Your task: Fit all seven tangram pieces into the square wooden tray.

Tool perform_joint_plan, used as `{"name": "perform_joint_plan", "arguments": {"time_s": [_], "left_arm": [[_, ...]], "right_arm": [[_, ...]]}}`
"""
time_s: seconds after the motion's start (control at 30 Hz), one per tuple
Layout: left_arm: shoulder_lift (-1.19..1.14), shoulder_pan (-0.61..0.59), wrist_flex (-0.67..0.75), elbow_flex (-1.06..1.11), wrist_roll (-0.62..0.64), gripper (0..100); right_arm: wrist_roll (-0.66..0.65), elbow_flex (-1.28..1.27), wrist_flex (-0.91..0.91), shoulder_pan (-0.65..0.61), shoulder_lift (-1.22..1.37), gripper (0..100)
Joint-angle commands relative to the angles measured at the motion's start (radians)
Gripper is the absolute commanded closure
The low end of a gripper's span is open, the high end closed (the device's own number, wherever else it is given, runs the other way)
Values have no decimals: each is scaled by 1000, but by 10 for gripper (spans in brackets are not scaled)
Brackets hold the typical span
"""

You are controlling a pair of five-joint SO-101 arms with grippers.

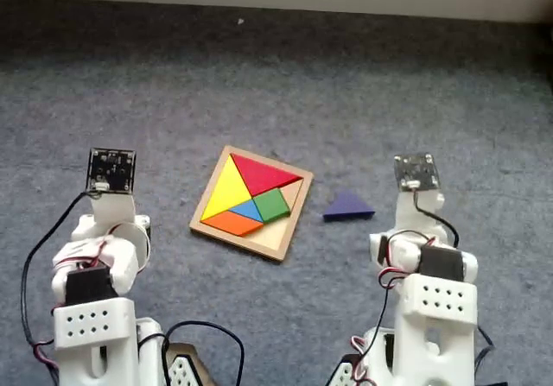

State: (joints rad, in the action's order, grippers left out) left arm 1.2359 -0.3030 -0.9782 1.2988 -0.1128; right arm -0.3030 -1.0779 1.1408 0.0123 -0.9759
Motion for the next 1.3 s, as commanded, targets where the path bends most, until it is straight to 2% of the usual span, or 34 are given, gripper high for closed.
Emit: {"name": "perform_joint_plan", "arguments": {"time_s": [0.0, 0.23, 0.5, 0.63, 0.9, 1.13, 1.27], "left_arm": [[53, -30, 94, 94, -11, 948], [150, -24, 98, 154, -49, 948], [275, -24, 95, 219, -49, 947], [337, -24, 95, 246, -49, 947], [394, -24, 94, 269, -49, 947], [394, -24, 94, 269, -49, 947], [394, -24, 94, 269, -49, 947]], "right_arm": [[-15, 110, 19, -119, 1, 734], [-176, 275, 25, -242, 285, 732], [-465, 526, 16, -252, 705, 732], [-557, 611, 16, -252, 862, 732], [-574, 700, 5, -317, 1092, 732], [-572, 697, -177, -317, 1219, 740], [-572, 702, -206, -311, 1287, 847]]}}
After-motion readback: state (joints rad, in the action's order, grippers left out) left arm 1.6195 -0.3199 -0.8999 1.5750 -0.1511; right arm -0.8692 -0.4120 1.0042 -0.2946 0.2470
